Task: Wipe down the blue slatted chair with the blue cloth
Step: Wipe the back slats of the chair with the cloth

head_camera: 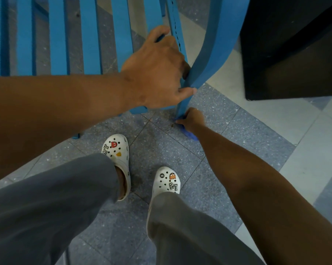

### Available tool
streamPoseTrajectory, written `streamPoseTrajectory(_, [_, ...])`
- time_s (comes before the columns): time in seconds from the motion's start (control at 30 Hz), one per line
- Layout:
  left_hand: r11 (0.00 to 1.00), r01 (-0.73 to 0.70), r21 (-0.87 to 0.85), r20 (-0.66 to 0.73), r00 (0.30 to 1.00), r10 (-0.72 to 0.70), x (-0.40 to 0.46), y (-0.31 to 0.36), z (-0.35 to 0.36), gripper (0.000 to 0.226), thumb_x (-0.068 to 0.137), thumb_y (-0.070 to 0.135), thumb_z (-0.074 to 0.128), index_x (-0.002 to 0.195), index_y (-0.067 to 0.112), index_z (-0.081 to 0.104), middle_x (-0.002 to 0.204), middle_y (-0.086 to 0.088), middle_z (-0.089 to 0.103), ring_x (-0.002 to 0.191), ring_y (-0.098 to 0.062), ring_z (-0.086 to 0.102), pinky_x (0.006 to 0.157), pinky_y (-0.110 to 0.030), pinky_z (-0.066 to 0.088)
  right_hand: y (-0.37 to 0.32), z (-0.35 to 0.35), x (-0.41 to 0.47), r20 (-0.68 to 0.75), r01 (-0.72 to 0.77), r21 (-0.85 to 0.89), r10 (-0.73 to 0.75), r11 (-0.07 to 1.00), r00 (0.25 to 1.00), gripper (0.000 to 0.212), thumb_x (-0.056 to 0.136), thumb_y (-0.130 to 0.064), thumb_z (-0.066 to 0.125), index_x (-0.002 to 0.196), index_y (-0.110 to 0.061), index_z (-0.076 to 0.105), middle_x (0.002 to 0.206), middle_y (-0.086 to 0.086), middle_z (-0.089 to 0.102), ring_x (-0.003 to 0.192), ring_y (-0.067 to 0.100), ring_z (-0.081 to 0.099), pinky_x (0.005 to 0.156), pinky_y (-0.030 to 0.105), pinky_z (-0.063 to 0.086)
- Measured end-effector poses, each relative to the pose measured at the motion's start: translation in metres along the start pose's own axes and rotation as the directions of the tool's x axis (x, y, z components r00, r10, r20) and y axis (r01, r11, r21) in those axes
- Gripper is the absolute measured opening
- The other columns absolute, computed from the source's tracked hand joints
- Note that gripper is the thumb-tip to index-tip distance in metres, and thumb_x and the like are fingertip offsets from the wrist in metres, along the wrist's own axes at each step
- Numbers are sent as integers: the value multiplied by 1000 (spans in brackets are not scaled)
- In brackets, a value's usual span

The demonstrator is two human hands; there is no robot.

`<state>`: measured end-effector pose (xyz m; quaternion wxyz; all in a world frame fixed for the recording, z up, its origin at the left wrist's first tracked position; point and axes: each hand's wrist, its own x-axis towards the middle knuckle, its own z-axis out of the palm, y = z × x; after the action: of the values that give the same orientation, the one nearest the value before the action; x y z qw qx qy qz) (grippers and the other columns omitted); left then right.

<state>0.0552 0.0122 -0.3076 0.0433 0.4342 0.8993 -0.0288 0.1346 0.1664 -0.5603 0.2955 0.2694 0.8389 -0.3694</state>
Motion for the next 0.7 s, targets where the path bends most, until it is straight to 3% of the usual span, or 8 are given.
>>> streamPoseTrajectory(0.1, [1000, -3, 8, 8, 1000, 3, 0, 1, -1, 66, 93, 73, 30, 96, 26, 77, 84, 2, 71, 114, -25, 55, 119, -49, 19, 0, -14, -1, 16, 102, -47, -101, 994, 995, 42, 75, -39, 87, 93, -11, 62, 81, 3, 66, 76, 21, 63, 60, 28, 41])
streamPoseTrajectory(0.2, [1000, 0, 0, 14, 1000, 0, -1, 2, -2, 66, 92, 73, 30, 99, 27, 77, 86, 3, 72, 118, -24, 54, 120, -50, 18, -1, -32, -8, -9, 195, 12, -195, 981, 981, 37, 78, -36, 85, 88, -13, 58, 69, -6, 59, 59, 4, 53, 47, 17, 37])
streamPoseTrajectory(0.3, [1000, 5, -12, 27, 1000, -4, -1, 3, -3, 66, 90, 74, 31, 100, 27, 77, 89, 4, 72, 121, -23, 52, 121, -50, 16, -4, -35, -9, -14, 244, -39, -244, 969, 970, 39, 77, -41, 85, 88, -13, 59, 71, -5, 61, 63, 8, 56, 53, 26, 41])
streamPoseTrajectory(0.43, [1000, -8, 8, 30, 1000, 8, -1, -1, 0, 63, 91, 72, 32, 97, 26, 76, 87, 8, 71, 119, -21, 53, 120, -49, 17, 4, -18, 3, -4, 174, -49, -174, 984, 985, 39, 73, -44, 86, 89, -15, 66, 75, 2, 71, 69, 19, 67, 65, 34, 53])
streamPoseTrajectory(0.6, [1000, -10, 30, 34, 999, 9, 2, 0, 2, 63, 91, 73, 30, 99, 30, 75, 89, 10, 70, 122, -20, 52, 120, -48, 18, 8, 2, 10, -11, 44, -116, -45, 992, 999, 37, 76, -46, 83, 87, -18, 61, 64, -5, 60, 58, 13, 58, 58, 30, 43])
streamPoseTrajectory(0.7, [997, -16, 71, 39, 999, 14, 2, -2, 4, 64, 91, 76, 25, 102, 35, 73, 95, 14, 67, 127, -19, 47, 120, -47, 17, 8, 11, 10, -48, 8, -222, -19, 975, 999, 40, 77, -48, 81, 93, -18, 61, 68, 0, 60, 65, 22, 60, 62, 31, 42])
